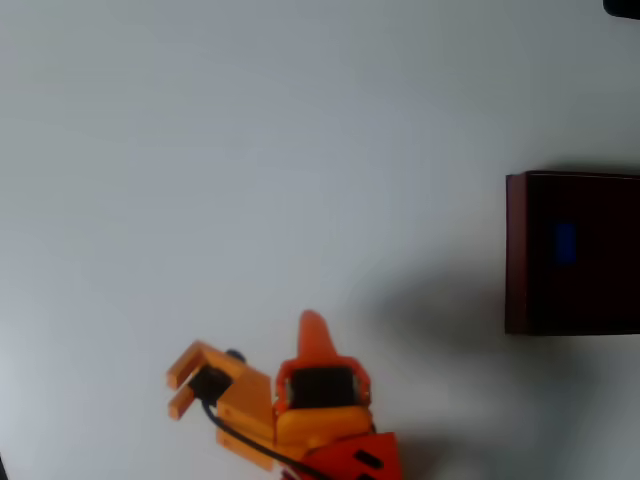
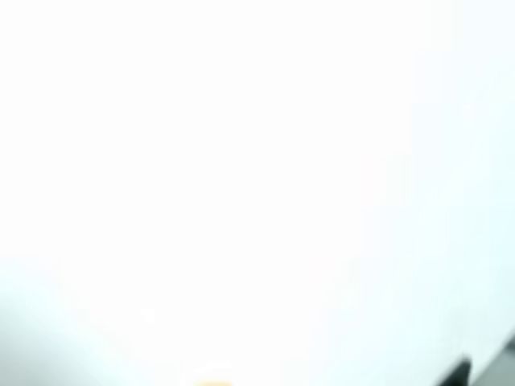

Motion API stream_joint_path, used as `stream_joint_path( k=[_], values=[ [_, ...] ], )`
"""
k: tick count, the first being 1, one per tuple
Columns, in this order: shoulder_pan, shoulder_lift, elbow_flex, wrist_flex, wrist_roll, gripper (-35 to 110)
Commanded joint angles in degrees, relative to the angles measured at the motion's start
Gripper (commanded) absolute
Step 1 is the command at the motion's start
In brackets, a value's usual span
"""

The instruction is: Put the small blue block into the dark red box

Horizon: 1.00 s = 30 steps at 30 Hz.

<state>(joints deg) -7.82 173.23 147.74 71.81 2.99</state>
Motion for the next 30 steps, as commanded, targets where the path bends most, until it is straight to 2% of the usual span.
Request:
stream_joint_path(
  k=[1, 5, 12, 30],
  values=[
    [-6.4, 8.1, 6.9, 1.9, -1.2, 0],
    [-9.2, 18.9, 13.8, 6.2, -4.4, 0],
    [-14.8, 19.0, 20.6, 5.9, -7.2, 0],
    [-15.1, 19.0, 24.4, 5.3, -7.8, 0]
  ],
)
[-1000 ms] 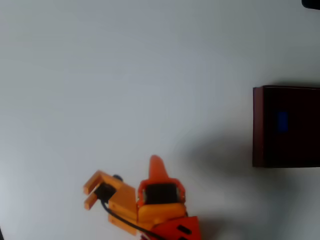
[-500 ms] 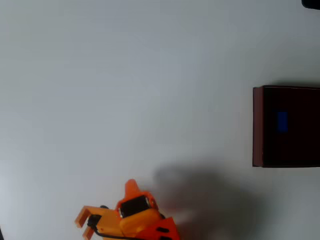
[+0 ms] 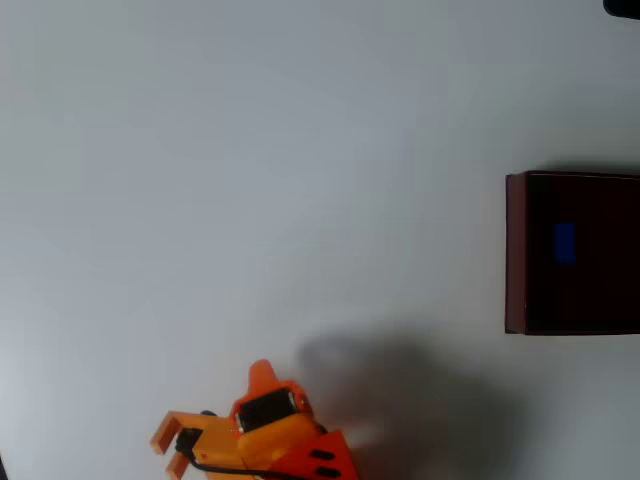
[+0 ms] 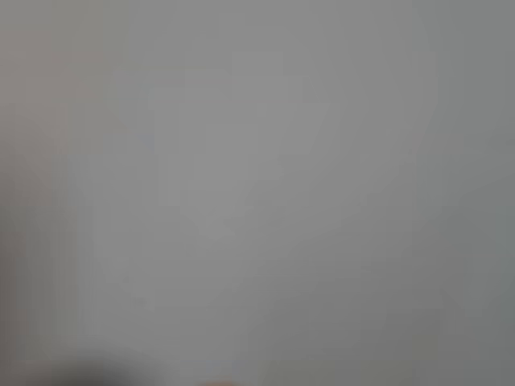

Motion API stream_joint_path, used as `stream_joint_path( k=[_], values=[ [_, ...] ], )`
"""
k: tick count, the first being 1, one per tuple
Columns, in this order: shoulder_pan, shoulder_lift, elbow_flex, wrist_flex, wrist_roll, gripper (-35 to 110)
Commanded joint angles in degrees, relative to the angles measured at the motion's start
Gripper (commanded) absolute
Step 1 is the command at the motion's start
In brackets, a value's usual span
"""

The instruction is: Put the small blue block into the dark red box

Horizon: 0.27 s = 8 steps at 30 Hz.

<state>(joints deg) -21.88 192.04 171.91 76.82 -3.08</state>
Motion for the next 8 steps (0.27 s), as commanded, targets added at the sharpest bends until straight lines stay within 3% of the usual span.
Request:
stream_joint_path(
  k=[1, 8],
  values=[
    [-1.1, 0.2, 0.3, 0.3, -1.8, 0],
    [-1.4, 0.2, 0.3, 0.3, -1.8, 0]
  ],
)
